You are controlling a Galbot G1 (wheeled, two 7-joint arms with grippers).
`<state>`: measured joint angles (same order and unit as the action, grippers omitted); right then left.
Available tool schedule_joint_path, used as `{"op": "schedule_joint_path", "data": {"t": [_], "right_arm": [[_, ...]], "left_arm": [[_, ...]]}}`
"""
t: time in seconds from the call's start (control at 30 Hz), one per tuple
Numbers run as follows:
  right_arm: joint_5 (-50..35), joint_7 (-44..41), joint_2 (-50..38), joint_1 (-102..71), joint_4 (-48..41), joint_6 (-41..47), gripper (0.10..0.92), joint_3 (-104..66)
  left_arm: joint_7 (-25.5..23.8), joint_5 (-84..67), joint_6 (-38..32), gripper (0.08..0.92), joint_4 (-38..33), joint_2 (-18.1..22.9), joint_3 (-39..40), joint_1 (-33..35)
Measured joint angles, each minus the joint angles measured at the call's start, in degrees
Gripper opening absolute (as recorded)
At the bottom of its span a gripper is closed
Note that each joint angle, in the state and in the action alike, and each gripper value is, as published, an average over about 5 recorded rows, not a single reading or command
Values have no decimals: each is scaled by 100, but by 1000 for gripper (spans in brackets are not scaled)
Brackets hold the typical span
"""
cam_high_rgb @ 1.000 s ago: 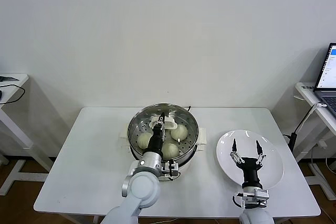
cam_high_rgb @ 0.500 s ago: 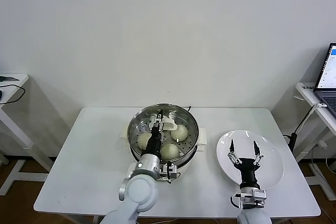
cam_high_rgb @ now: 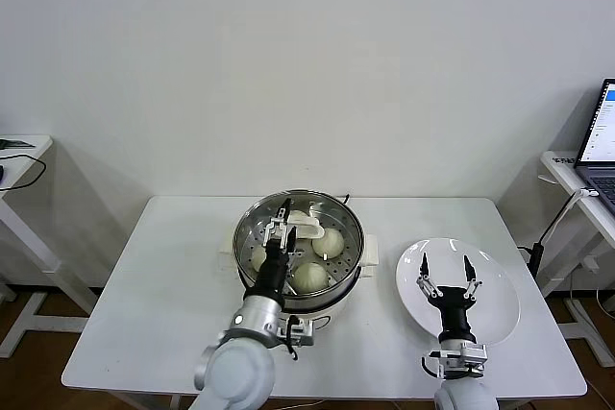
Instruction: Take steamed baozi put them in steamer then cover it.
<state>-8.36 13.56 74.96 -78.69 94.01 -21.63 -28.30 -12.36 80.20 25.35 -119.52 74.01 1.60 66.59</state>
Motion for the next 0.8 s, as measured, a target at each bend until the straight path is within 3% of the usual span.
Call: {"op": "schedule_joint_path", "data": {"t": [0.23,0.4,0.8], "right_arm": [[-143,29,-55,-75,106,166,823,-7],[-347,-27,-65,-156,223,242,823,-14],[-795,-63,-92,-303,362,369,823,-95]], "left_arm": [[316,-910,-224,823,-720,-265,-410,618],[750,-2409,-916,823,-960,-234,-1080,1162],[1049,-6422,-2678,823,-475,52,-2851,1897]]}}
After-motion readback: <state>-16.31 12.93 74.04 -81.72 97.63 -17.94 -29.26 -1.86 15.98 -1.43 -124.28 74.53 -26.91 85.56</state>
